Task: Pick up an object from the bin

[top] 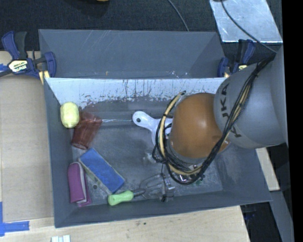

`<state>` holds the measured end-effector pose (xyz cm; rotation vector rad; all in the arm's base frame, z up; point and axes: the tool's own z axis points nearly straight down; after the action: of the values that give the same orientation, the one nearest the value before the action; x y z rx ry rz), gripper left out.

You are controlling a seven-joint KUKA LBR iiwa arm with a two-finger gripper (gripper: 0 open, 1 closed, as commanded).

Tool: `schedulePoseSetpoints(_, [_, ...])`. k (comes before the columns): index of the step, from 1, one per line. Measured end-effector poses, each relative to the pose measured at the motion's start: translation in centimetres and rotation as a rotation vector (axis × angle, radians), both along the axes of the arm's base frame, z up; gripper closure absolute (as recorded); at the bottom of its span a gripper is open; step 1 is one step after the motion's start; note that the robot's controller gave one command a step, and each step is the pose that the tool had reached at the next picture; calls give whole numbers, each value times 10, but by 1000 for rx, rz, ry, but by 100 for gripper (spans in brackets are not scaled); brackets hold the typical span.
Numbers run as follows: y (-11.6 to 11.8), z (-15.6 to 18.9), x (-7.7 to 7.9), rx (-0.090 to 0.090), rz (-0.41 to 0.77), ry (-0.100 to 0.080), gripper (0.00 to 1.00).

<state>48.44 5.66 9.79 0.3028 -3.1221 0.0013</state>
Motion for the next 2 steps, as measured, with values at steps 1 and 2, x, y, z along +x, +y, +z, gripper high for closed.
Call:
schedulePoseSetpoints(1, [16, -28, 5, -1, 262, -28, 0])
schedulePoseSetpoints(2, [11, -27, 1, 0, 126, -12, 100])
